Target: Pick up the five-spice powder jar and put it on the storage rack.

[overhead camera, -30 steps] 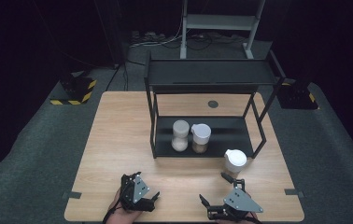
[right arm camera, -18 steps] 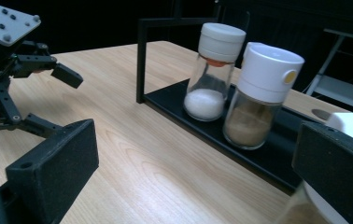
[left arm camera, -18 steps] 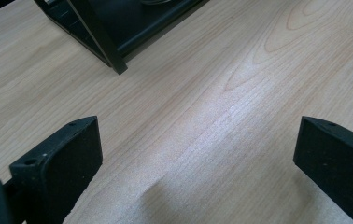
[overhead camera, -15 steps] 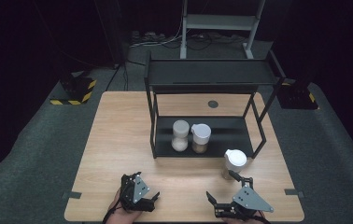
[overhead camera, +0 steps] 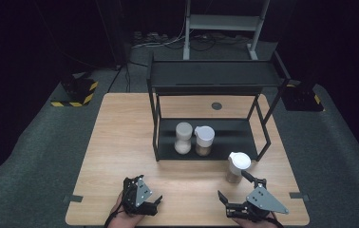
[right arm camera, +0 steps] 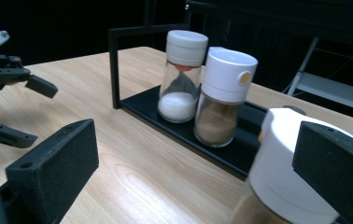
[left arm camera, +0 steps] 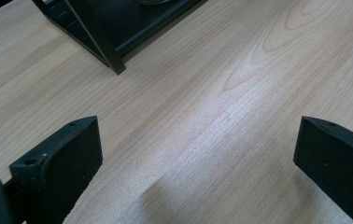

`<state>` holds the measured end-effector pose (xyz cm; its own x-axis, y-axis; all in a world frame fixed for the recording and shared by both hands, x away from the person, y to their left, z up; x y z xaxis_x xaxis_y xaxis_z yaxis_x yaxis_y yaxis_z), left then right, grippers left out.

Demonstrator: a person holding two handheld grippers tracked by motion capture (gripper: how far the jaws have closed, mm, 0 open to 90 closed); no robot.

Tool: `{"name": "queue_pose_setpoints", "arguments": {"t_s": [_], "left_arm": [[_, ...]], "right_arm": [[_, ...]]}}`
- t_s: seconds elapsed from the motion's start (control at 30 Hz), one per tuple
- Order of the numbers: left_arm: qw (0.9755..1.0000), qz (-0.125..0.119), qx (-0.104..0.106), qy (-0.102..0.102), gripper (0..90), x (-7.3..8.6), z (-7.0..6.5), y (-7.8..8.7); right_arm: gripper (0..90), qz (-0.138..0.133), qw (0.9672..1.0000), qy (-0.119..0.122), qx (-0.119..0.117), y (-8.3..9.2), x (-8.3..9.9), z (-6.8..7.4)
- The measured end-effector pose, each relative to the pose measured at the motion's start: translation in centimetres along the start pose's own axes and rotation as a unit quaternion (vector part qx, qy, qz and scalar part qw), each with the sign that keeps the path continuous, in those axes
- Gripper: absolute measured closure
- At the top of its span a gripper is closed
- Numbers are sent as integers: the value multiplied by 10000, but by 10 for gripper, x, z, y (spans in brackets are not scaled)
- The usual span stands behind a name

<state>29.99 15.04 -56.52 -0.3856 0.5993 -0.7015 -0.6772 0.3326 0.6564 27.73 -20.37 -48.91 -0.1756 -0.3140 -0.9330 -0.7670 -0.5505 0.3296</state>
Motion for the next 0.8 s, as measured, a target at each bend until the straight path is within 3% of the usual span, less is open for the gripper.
{"name": "queue_pose_setpoints", "arguments": {"t_s": [0.27, 0.8], "left_arm": [[10000, 4, 18, -5, 14, 0, 0, 0], [10000, 4, 22, -34, 14, 0, -1, 0]], "right_arm": [[0, 25, 9997, -70, 252, 4, 4, -16], [0, 71, 9985, -285, 471, 2, 14, -34]]}}
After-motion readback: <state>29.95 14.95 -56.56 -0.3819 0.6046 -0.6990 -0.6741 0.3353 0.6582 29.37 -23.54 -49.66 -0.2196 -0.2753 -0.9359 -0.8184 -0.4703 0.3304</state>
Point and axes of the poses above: each handheld gripper's, and its own axes: y roughly backward along the jaws, x roughly out of its underside, z roughly to its left, the point moved 2 cm from there along -y, roughly forward along the jaws, and after that the axes turned 8 degrees about z, right-handed, at the moved point
